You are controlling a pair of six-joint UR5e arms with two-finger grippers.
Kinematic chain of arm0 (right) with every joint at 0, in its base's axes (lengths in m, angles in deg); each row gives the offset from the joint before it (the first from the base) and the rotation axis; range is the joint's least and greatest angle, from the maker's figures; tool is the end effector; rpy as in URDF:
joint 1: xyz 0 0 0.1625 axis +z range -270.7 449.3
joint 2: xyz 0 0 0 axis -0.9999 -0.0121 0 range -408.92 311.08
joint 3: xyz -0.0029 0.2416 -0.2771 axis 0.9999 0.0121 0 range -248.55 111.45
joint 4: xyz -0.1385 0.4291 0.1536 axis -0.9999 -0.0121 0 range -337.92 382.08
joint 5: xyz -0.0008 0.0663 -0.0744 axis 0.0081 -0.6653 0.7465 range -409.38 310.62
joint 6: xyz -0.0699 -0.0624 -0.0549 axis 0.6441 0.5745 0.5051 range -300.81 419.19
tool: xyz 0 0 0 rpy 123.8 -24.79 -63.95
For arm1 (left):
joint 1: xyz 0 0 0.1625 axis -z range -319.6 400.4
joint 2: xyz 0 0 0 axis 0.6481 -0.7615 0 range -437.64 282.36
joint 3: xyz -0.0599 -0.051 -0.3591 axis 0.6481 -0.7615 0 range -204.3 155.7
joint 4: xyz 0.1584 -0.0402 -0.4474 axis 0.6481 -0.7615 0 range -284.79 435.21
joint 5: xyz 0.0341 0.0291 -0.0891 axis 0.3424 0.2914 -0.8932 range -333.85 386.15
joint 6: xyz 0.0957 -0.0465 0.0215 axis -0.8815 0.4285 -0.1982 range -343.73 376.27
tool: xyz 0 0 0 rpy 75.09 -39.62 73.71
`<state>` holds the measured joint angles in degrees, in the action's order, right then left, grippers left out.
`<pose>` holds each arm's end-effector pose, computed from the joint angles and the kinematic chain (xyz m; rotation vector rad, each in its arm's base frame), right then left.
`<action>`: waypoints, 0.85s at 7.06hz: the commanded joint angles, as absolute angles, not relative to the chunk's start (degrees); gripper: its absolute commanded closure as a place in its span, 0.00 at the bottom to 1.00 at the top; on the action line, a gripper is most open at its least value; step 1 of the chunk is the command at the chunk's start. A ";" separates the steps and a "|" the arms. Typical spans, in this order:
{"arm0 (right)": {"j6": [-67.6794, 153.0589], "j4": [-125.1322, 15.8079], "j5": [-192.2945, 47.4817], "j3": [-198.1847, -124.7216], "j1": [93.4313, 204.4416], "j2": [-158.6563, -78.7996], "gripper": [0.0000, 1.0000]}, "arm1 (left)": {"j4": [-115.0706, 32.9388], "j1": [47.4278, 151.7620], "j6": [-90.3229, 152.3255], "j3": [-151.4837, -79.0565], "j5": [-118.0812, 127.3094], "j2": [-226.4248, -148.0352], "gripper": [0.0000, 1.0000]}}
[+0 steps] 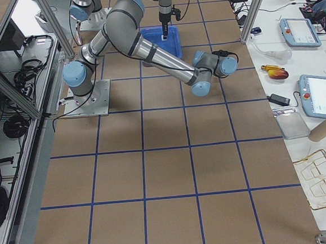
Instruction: Assemble white blocks and place on blue tray
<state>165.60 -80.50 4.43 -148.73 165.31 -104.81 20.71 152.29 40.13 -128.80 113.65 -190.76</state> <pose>0.0215 -0.7296 0.1727 -1.8103 1.8559 -0.6026 -0.3525 -0.5073 0.1093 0.0548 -3.1145 -0.0799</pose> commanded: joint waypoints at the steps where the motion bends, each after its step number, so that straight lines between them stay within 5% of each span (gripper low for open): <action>1: 165.19 -80.04 6.07 -159.63 169.36 -116.01 1.00 | 20.81 152.99 41.06 -128.98 113.69 -191.19 0.77; 3: 165.36 -80.83 6.16 -170.44 171.73 -123.59 1.00 | 20.90 152.99 41.14 -128.98 113.51 -192.42 0.48; 6: 164.66 -89.32 7.82 -183.64 174.99 -131.69 1.00 | 21.69 152.99 40.97 -128.98 113.33 -192.77 0.41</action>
<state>164.96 -85.52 6.59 -178.48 173.73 -128.70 21.33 152.98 41.04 -128.98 113.36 -192.73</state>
